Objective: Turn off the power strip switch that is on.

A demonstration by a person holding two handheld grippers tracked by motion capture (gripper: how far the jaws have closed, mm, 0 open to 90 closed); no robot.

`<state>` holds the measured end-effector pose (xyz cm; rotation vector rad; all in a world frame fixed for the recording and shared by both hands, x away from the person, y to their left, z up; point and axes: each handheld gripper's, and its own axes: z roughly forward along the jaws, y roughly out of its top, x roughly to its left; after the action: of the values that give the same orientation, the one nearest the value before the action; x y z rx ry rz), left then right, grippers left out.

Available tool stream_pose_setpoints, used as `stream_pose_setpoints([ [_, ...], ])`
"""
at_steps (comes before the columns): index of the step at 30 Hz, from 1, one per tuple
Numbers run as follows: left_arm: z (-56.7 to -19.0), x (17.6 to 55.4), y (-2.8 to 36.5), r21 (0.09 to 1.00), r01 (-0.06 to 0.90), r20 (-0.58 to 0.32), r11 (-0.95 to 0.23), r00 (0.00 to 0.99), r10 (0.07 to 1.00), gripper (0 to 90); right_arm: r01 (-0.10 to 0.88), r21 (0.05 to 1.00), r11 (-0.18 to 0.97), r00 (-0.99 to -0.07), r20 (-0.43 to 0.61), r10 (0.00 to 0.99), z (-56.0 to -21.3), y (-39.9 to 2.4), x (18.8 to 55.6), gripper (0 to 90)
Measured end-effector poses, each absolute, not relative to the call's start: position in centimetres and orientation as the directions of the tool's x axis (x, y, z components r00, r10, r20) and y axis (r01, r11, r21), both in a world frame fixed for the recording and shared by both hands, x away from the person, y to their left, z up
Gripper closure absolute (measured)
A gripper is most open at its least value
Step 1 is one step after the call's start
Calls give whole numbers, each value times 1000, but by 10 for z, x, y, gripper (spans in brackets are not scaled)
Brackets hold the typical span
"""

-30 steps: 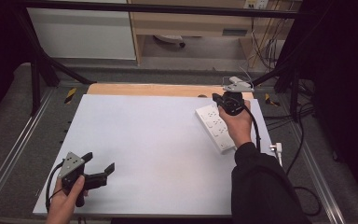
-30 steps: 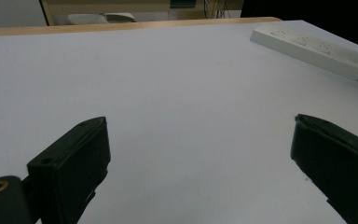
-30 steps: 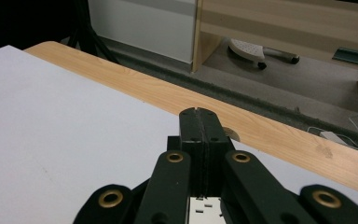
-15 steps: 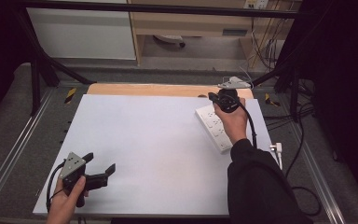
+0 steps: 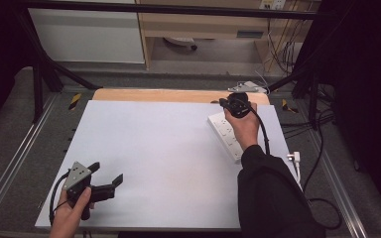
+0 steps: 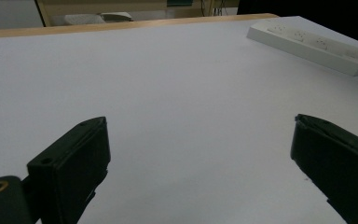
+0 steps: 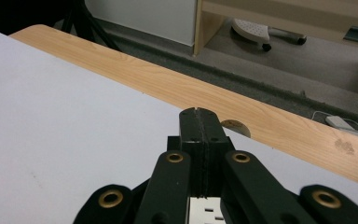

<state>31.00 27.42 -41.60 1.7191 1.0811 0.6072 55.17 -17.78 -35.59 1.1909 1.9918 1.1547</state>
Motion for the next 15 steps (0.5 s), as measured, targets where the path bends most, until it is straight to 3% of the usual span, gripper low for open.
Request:
stream_pose_setpoints([
  [15,-416,310,274,916,382,-82,-126,484,871,48,489,841,232,-425,-3,905,-370,-179,560,900],
])
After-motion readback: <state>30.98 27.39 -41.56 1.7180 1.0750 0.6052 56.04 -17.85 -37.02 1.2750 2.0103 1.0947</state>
